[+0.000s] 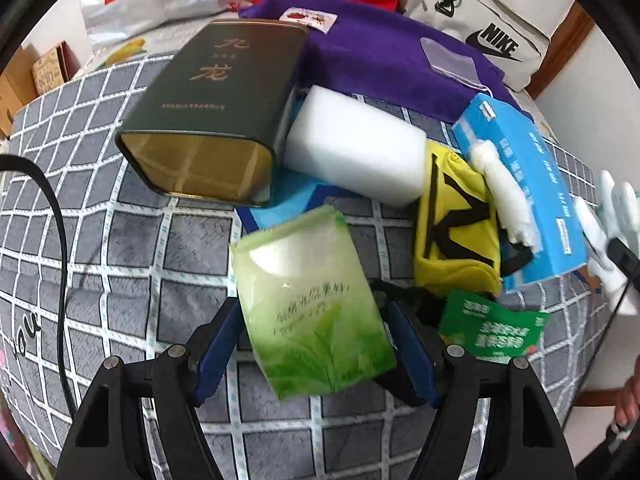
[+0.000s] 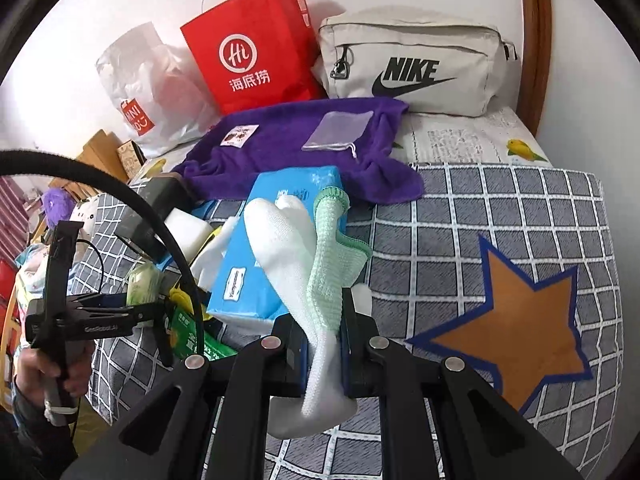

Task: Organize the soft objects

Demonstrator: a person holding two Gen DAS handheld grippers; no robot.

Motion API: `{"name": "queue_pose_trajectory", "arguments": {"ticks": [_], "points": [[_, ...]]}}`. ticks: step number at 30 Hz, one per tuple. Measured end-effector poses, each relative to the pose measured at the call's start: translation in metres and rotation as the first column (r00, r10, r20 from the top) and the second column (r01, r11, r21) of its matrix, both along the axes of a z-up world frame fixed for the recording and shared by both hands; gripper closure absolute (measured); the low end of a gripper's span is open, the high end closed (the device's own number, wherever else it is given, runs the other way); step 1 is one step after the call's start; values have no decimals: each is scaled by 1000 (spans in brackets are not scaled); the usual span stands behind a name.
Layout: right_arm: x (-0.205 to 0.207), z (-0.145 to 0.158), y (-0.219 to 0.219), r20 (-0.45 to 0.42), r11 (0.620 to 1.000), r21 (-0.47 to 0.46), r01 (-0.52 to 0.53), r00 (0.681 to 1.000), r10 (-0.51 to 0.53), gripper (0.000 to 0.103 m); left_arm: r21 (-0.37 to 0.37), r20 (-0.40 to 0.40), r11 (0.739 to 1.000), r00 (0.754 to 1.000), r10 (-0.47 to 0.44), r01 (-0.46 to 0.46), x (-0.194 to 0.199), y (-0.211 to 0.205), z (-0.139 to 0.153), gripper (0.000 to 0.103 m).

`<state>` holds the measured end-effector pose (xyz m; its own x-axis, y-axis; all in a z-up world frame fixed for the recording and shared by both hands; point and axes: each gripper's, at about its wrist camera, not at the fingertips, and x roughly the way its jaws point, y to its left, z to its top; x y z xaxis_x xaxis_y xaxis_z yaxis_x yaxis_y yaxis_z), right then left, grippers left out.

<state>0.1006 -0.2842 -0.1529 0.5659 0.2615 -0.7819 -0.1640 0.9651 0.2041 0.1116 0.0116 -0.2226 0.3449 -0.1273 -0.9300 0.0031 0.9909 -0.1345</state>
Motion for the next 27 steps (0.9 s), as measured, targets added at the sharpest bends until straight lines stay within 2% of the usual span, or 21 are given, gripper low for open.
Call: {"name": "queue_pose_trajectory", "arguments": {"ticks": [1, 2, 8, 11, 16, 21, 27], "points": [[-1, -2, 1, -7, 1000, 3, 2, 1000, -2, 91, -4, 15, 1000, 1000, 0, 0, -1, 0, 1, 34], [-2, -3, 1, -11, 1000, 7, 6, 1000, -6, 91, -16, 21, 1000, 1000, 2, -2, -2, 2, 2, 42], [-8, -6, 3, -25, 1000, 23, 17, 1000, -17, 91, -119, 35, 993, 999, -1, 5, -6, 18, 10, 45], [-10, -3, 6, -24, 1000, 18, 16, 1000, -16, 91, -107, 52, 994, 999, -9, 15, -11, 19, 18, 45], [-12, 0, 7, -23, 1000, 8, 19, 1000, -19, 91, -137, 64, 990, 998, -18, 26, -16, 25, 30, 45], [-14, 5, 8, -32, 1000, 13, 26, 999, -26, 91, -103, 84, 995, 996, 4, 5, -18, 31, 40, 45], [-12, 9, 10, -29, 999, 13, 29, 999, -29, 91, -114, 108, 994, 994, 13, -1, -15, 42, 55, 45]]}}
